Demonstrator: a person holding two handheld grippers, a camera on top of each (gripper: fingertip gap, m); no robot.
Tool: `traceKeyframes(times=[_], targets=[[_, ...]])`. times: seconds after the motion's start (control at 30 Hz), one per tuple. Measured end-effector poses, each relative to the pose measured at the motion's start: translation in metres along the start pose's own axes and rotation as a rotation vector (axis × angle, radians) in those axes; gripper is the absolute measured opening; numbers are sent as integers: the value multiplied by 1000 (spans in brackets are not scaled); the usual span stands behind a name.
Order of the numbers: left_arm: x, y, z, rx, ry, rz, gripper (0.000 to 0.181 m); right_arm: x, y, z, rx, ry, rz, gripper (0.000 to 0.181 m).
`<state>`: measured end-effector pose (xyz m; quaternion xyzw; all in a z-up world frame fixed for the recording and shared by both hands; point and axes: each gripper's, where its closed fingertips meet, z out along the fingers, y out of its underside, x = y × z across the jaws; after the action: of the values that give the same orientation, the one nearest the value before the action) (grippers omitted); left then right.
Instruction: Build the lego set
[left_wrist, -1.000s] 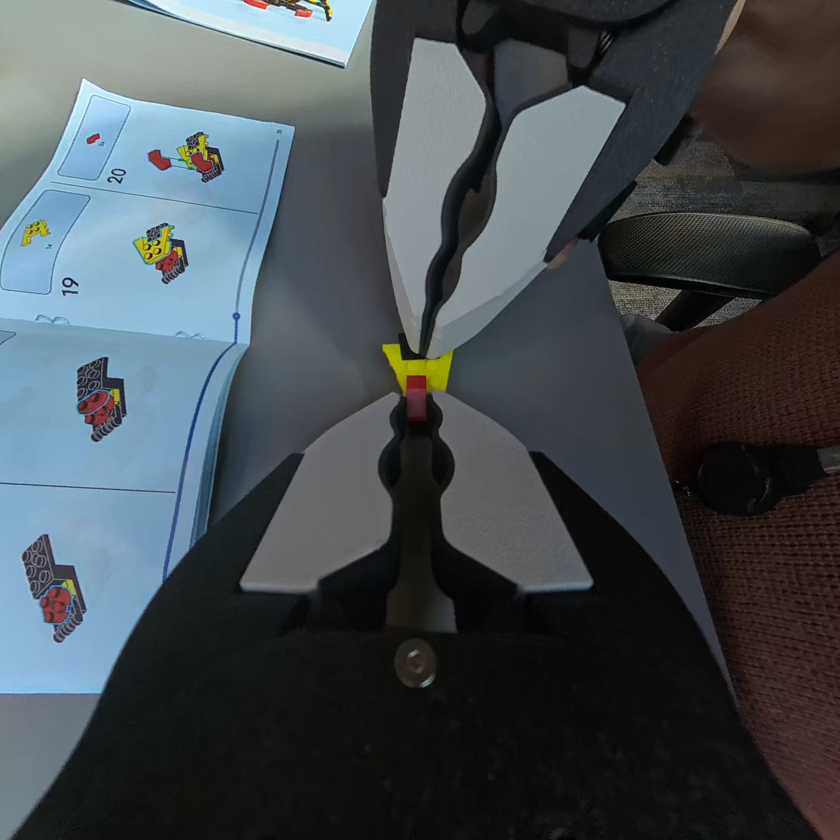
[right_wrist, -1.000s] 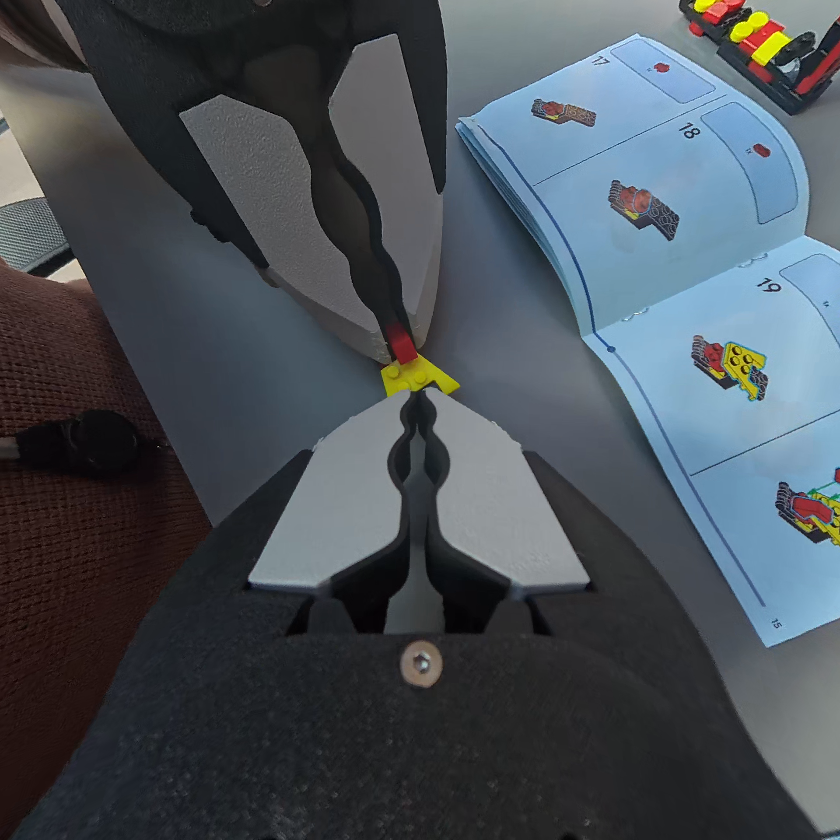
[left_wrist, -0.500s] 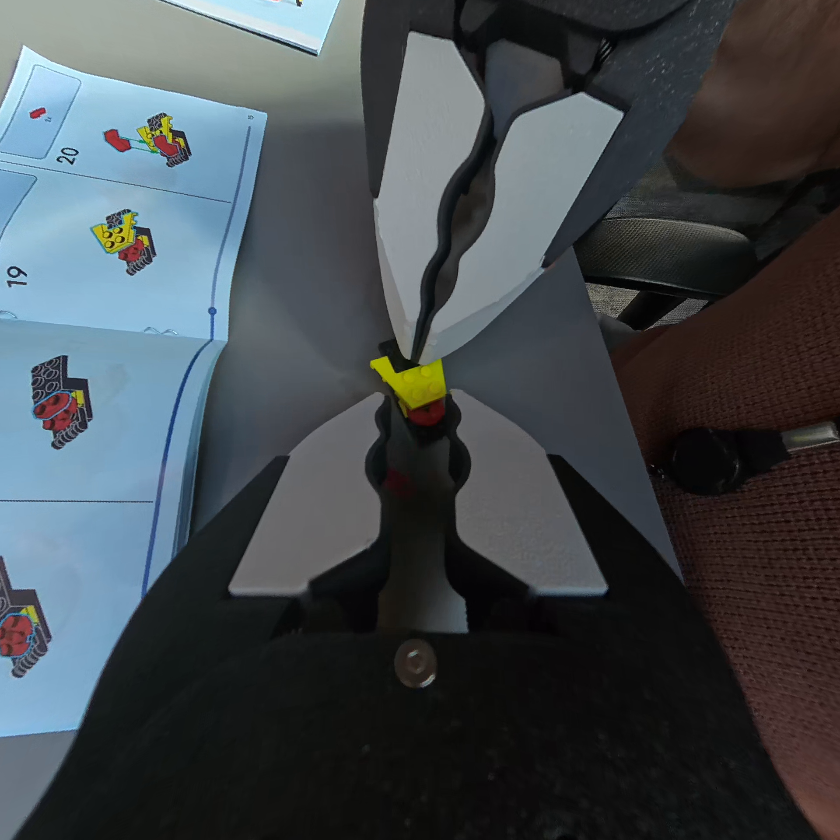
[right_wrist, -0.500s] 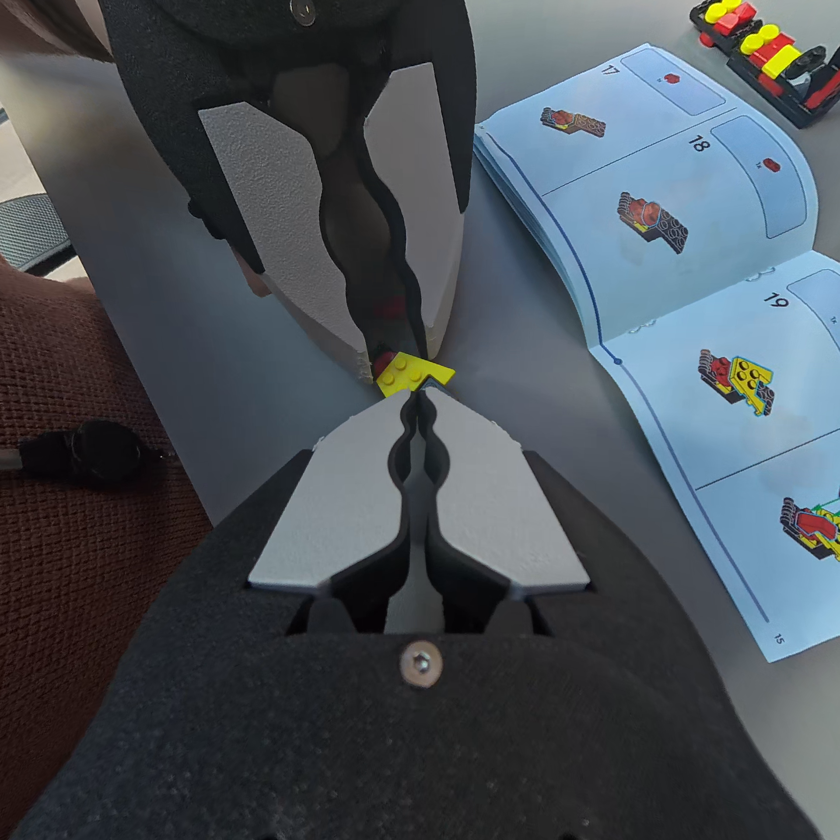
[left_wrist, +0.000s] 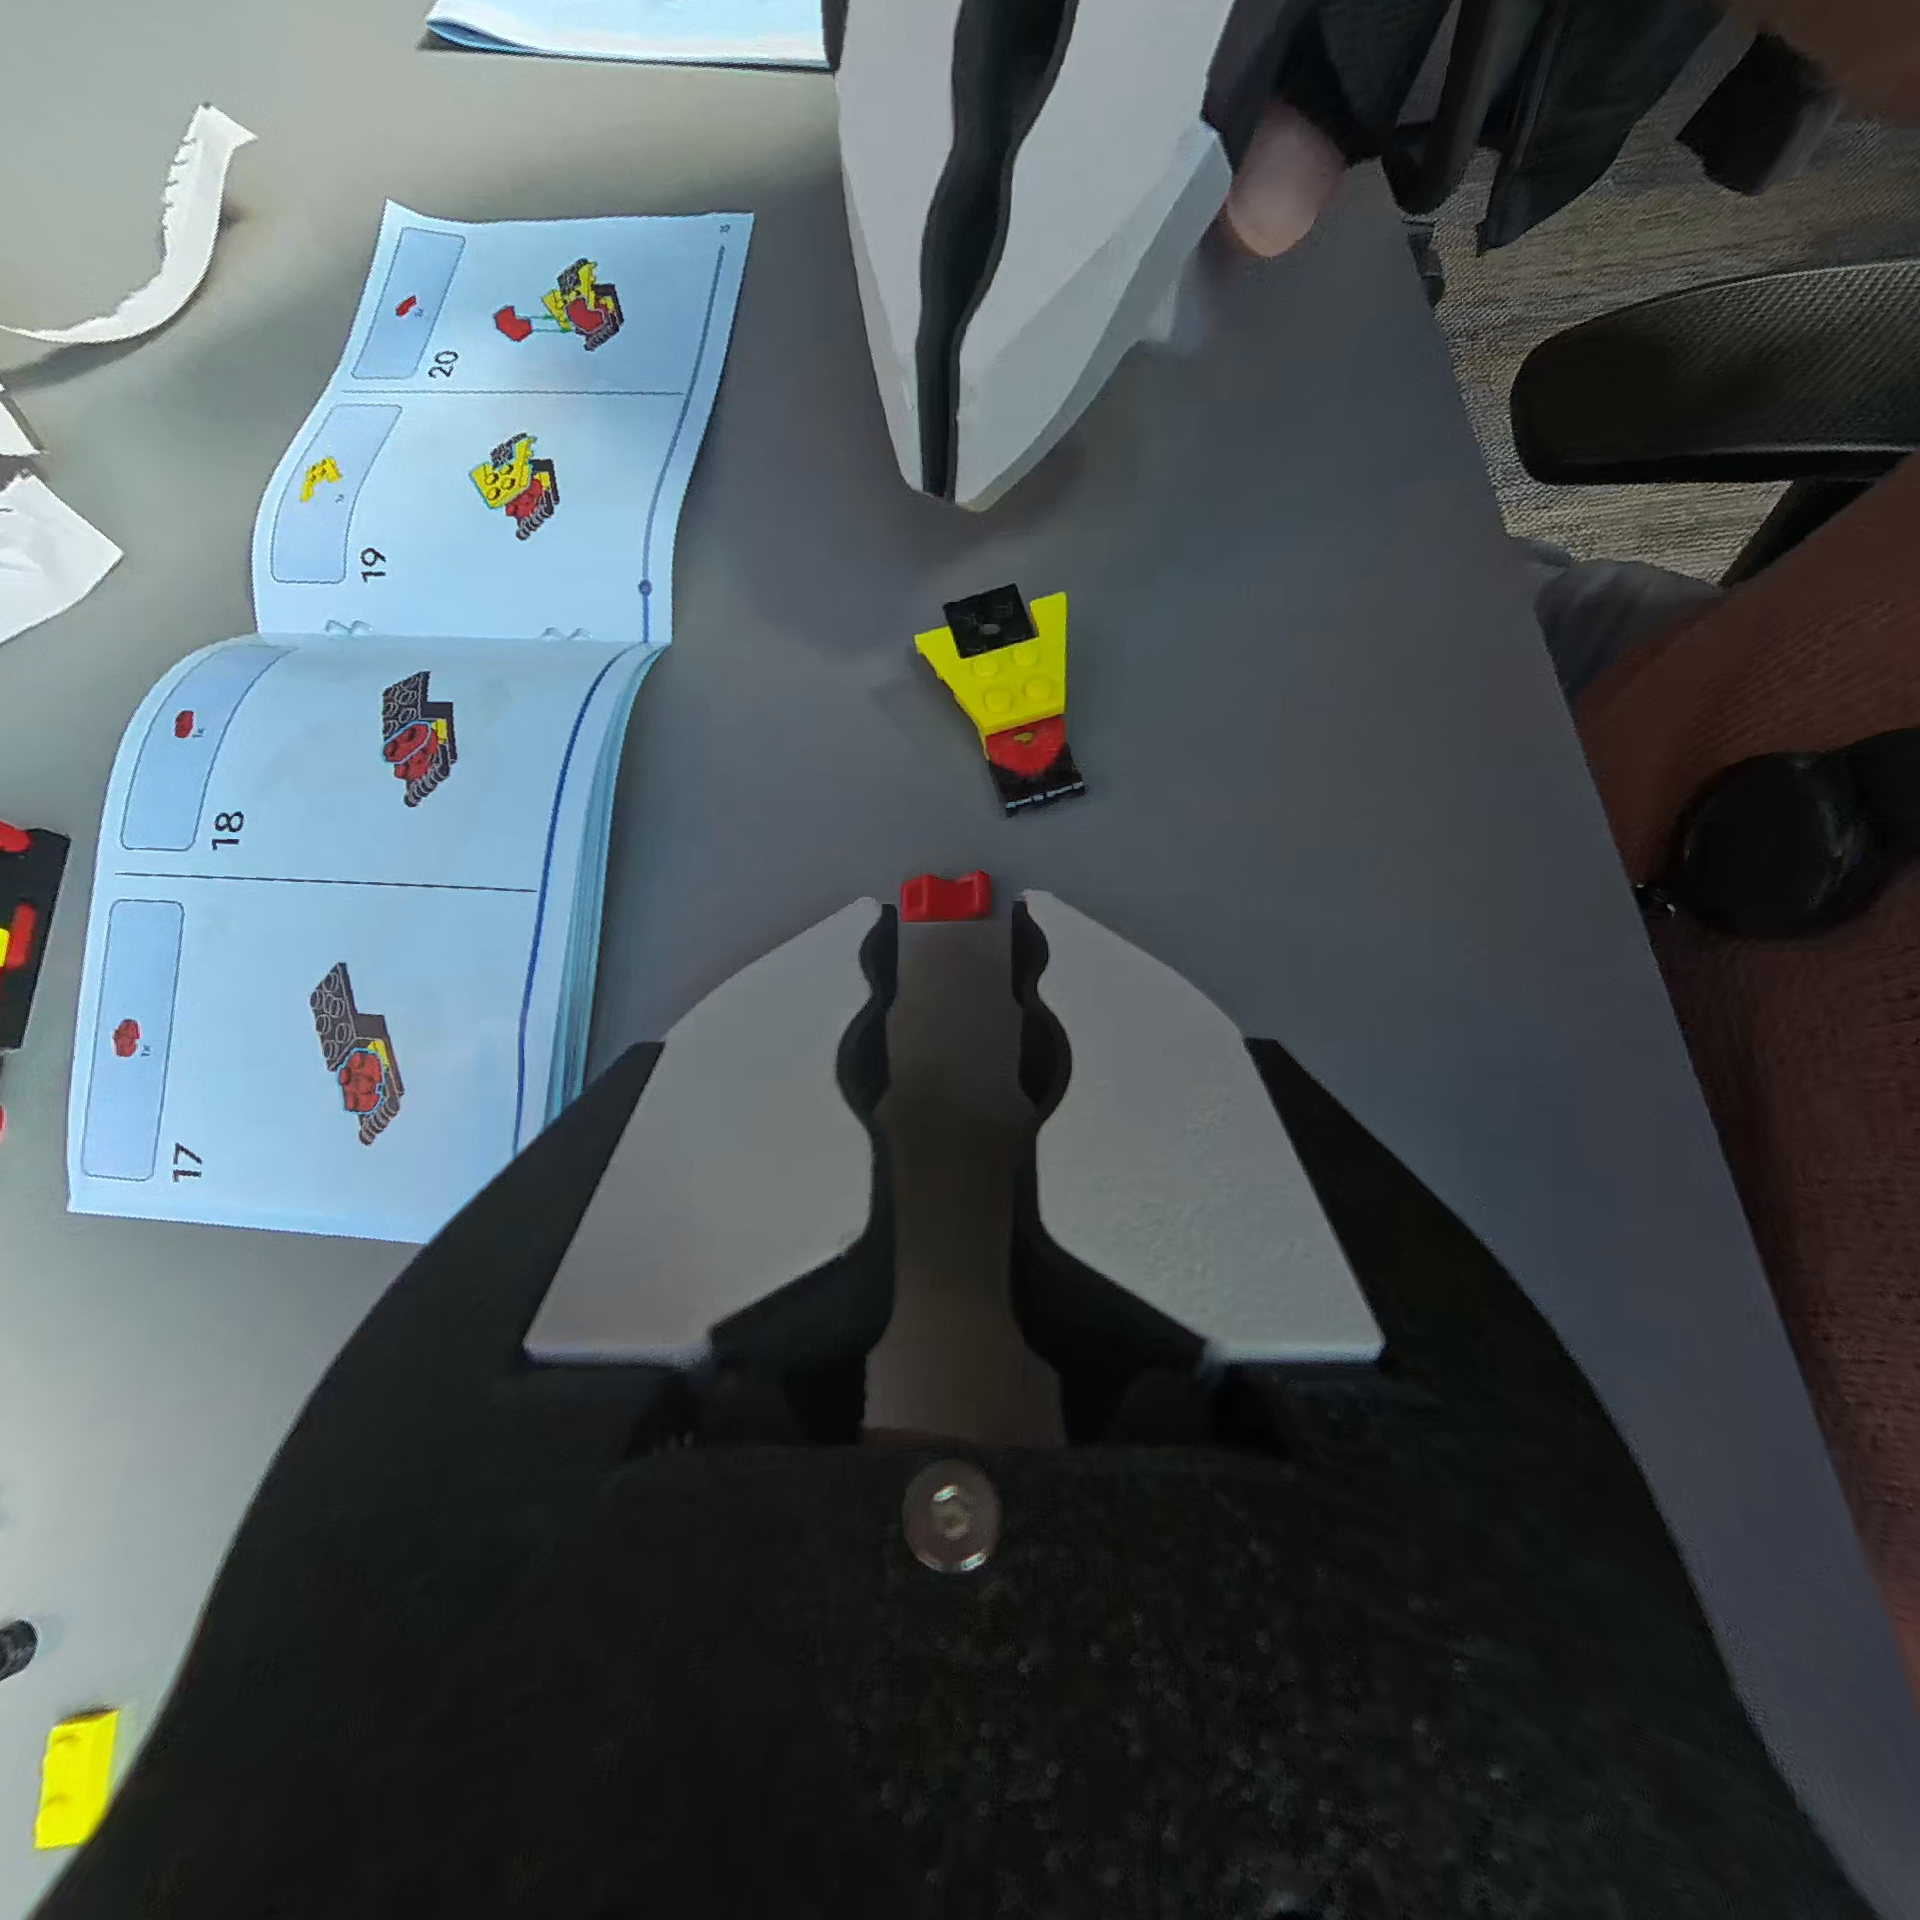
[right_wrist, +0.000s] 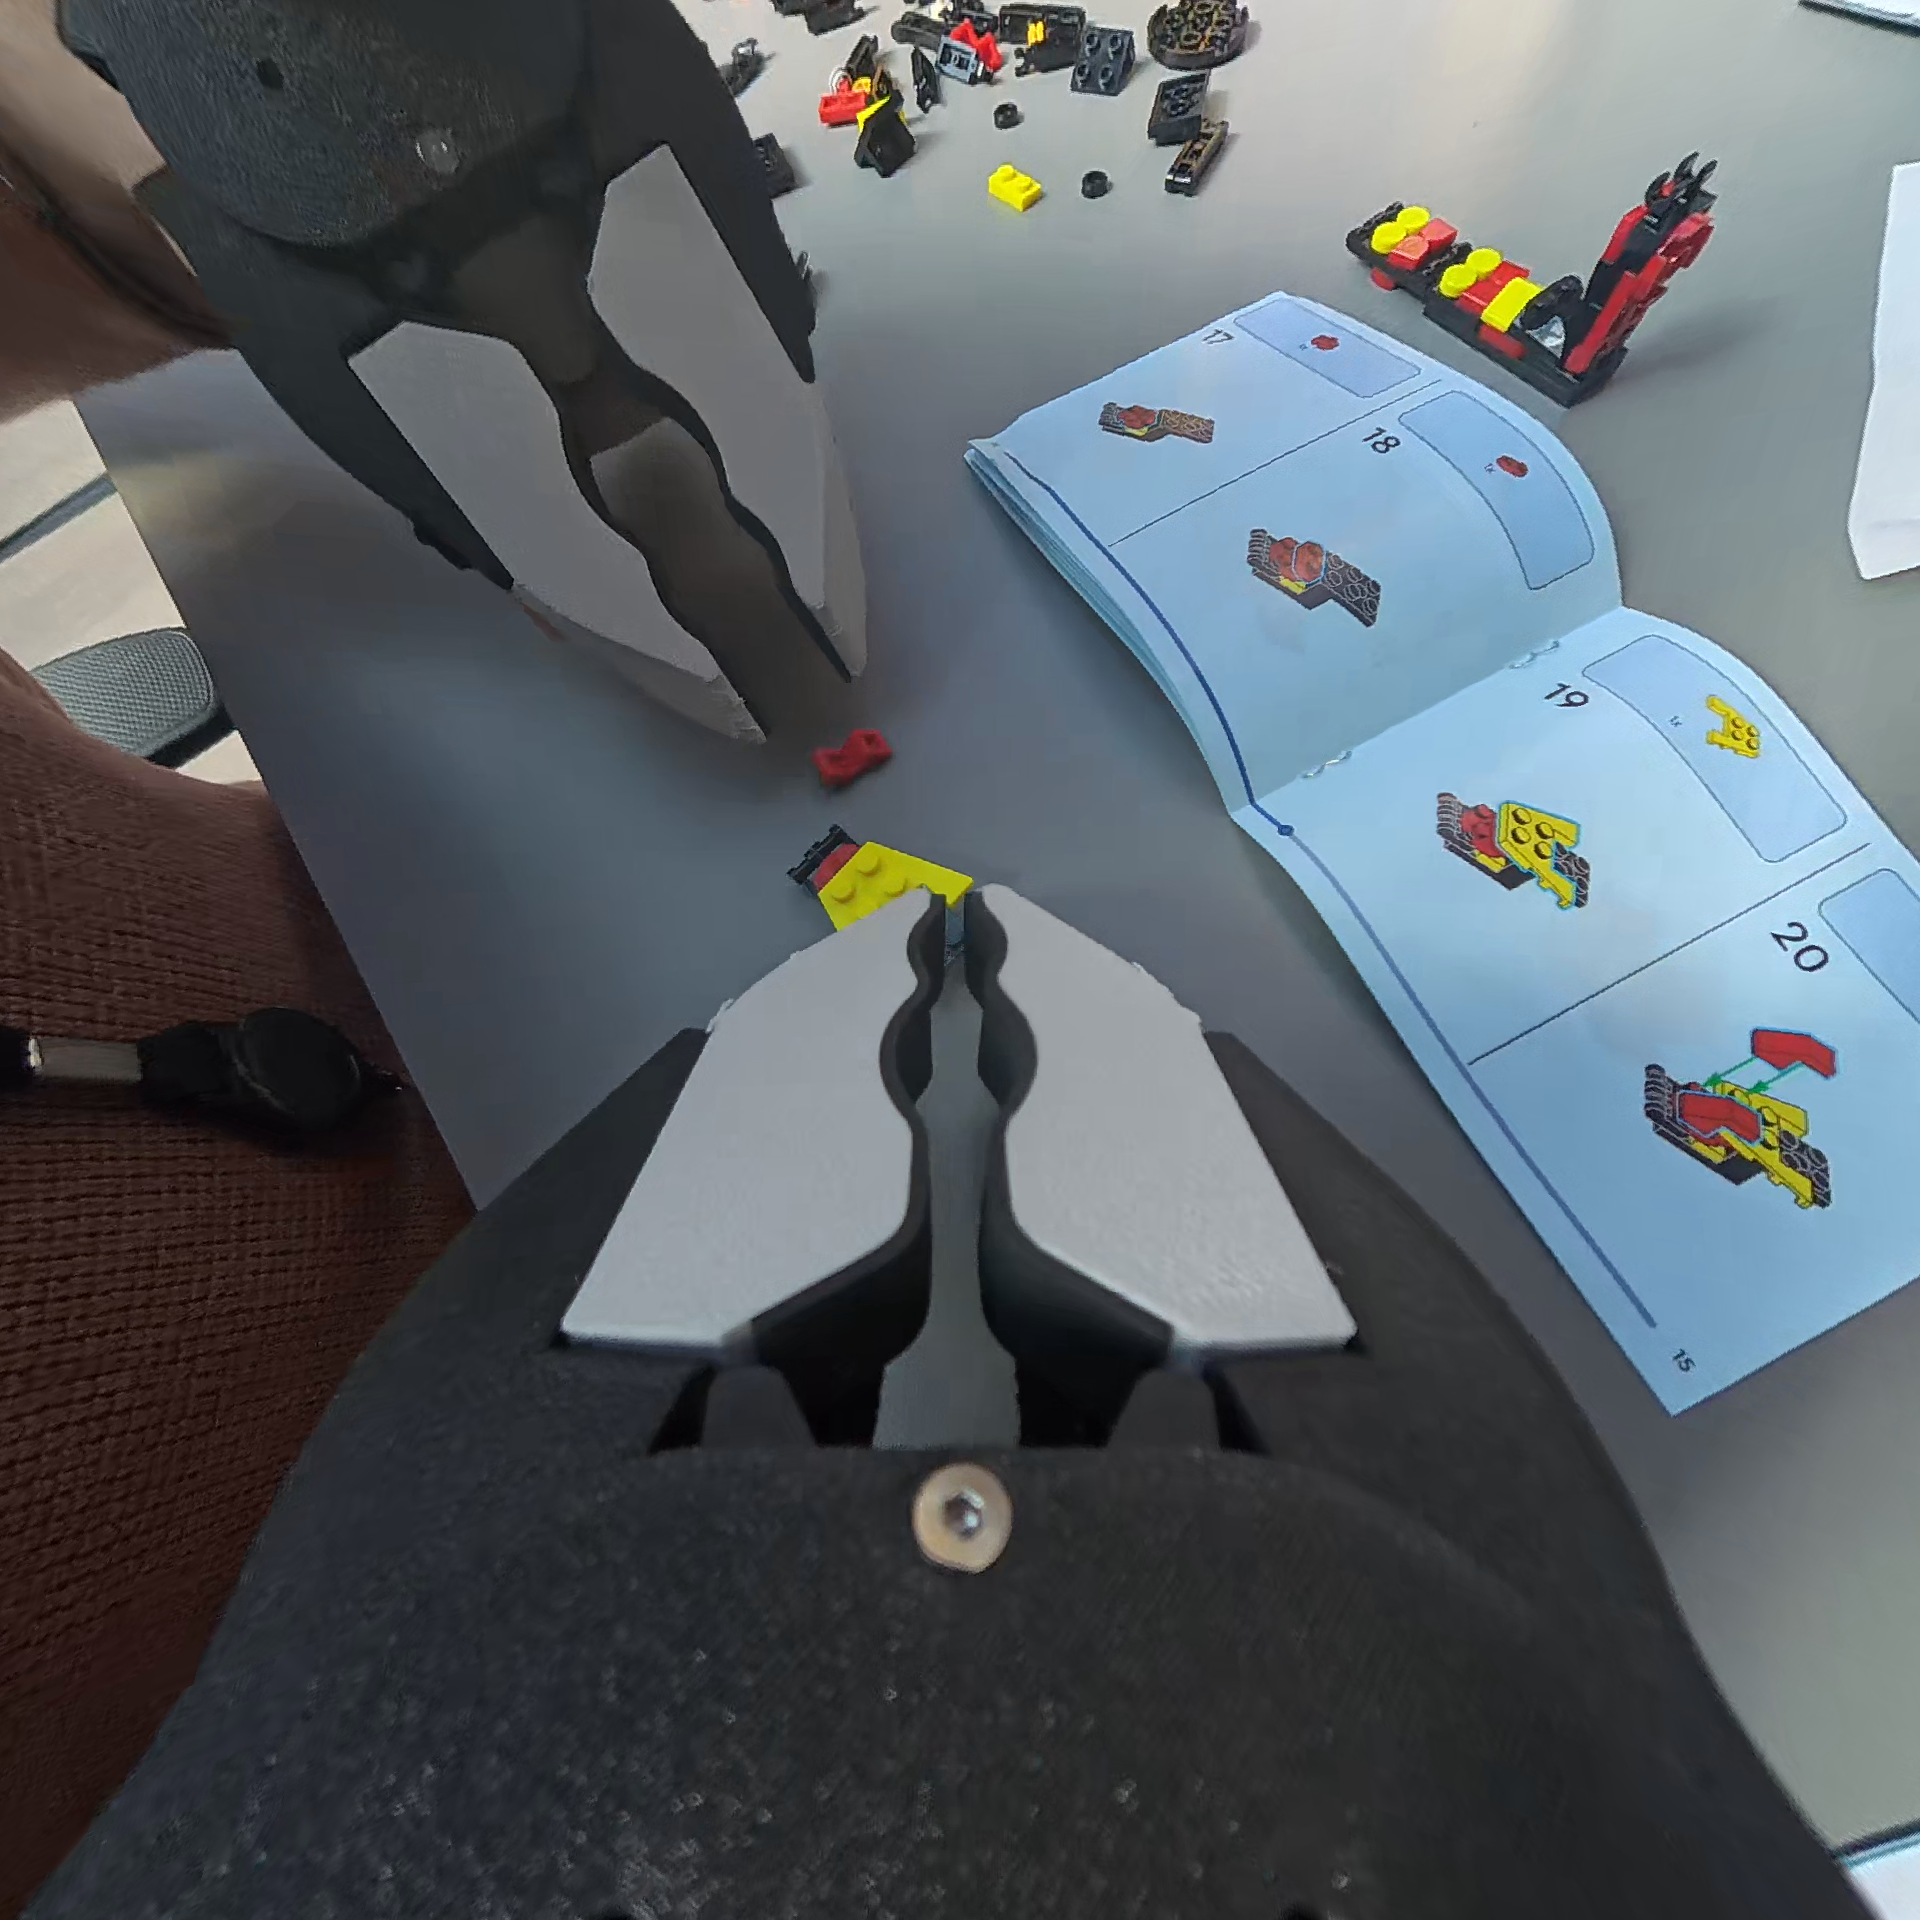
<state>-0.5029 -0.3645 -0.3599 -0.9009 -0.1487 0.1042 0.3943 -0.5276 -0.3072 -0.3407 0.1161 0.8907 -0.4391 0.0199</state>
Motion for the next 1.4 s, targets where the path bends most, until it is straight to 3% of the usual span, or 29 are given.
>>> traceKeyframes(times=[0.03,0.13,0.47,0.67,0.83,0.97,1.1,1.23,1.4], targets=[[0,0,2,-5,-20,30,21,0,-2,-2,12,-1,8,3],[2,3,8,-27,-30,102,20,2,-4,-5,27,12,13,3],[-5,-5,9,16,3,28,0,-3,-7,-9,41,27,-5,3],[-17,-10,1,42,-50,8,2,0,-9,-9,49,41,-15,4],[-32,-7,-12,44,-144,-9,15,6,-8,-15,48,82,-24,6],[-26,-1,-19,23,-119,-21,21,5,1,-18,19,77,7,6],[-16,0,-6,13,-89,15,20,3,16,-4,-48,74,12,6],[-29,5,8,-84,-154,86,20,0,11,1,-43,71,-5,6],[-30,5,16,-111,-126,182,10,-1,8,-1,-25,63,-10,5]])
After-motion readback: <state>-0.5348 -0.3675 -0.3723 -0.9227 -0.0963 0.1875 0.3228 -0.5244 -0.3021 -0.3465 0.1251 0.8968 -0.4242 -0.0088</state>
